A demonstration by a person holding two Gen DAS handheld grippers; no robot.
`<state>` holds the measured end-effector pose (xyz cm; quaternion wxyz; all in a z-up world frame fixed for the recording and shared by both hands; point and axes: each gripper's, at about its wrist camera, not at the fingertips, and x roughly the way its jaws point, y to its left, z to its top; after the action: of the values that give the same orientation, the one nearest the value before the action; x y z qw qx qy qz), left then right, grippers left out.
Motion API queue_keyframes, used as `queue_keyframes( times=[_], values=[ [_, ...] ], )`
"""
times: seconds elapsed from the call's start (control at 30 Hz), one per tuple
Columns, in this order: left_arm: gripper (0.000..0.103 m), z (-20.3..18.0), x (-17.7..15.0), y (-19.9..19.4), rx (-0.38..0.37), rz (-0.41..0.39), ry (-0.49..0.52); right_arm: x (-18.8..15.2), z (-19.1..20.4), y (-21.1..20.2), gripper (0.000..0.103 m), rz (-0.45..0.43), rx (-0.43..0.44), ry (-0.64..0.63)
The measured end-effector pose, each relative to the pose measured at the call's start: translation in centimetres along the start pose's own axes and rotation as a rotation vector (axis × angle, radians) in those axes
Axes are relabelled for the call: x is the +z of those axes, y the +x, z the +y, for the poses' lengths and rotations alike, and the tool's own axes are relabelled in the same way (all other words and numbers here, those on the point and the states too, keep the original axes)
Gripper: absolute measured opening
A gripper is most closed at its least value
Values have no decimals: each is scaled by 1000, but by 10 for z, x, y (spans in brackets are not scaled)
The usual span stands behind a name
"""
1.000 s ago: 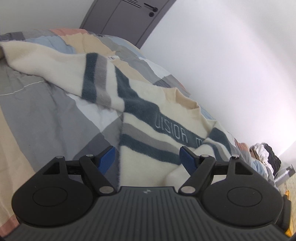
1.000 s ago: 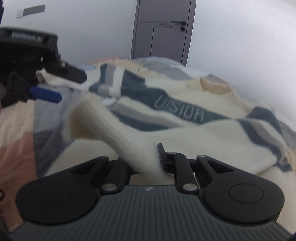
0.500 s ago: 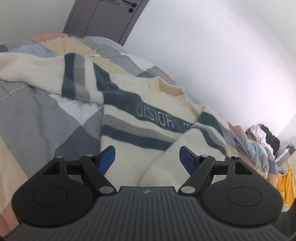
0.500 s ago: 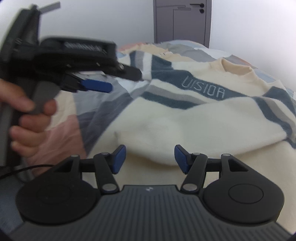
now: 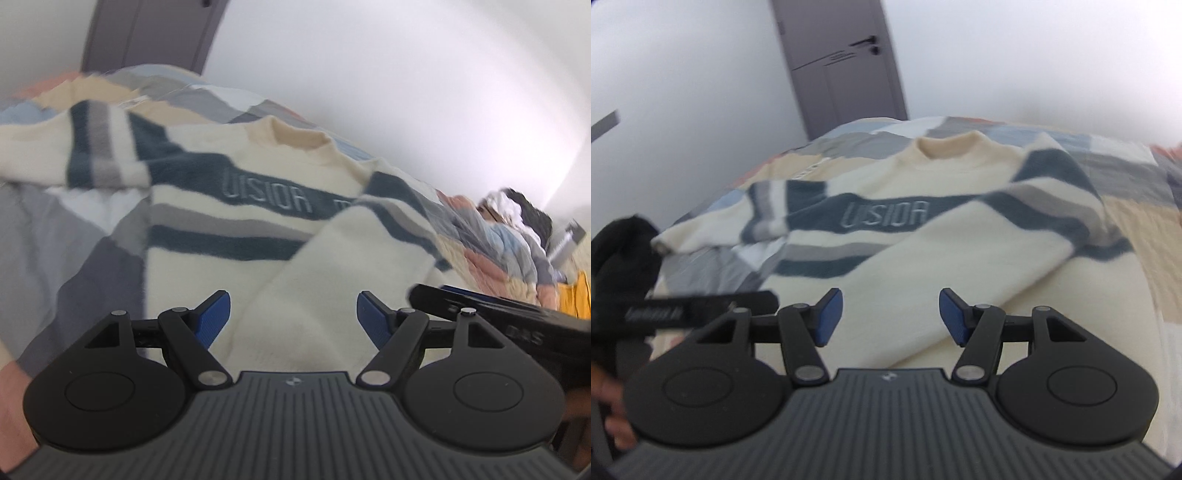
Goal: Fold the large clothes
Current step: 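Move the left gripper to the other sleeve cuff and close on it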
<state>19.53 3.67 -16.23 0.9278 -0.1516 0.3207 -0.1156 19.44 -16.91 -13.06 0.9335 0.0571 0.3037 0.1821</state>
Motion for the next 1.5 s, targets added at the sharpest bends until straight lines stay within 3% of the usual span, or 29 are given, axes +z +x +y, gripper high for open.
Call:
queue_keyframes(
  times=[0.17, 0.37, 0.57, 0.73, 0.83, 0.93, 1.07, 1.3, 1.5],
  values=[
    [79, -7, -3, 15, 19, 28, 71, -3, -5, 18, 60, 28, -46, 16],
    [79, -1, -3, 35, 33, 82, 99, -2, -7, 34, 48, 16, -104, 11],
    [79, 10, -9, 56, 85, 141, 71, -7, -10, 46, 47, 54, -145, 13],
    [79, 14, -10, 58, 87, 138, 40, -6, -16, 44, 46, 47, -161, 44],
    [79, 18, -8, 49, 76, 95, -4, -10, -20, 48, 46, 77, -155, 60],
    [79, 25, -4, 32, 65, 21, -70, -11, -33, 54, 47, 126, -125, 155],
    [79, 48, 6, 15, 104, -48, -196, -12, -43, 54, 49, 131, -108, 220],
    [79, 120, 47, 14, 226, -83, -423, -11, -46, 49, 49, 99, -116, 211],
    [79, 215, 87, -15, 419, -148, -522, -9, -55, 51, 49, 66, -110, 216]
  ],
)
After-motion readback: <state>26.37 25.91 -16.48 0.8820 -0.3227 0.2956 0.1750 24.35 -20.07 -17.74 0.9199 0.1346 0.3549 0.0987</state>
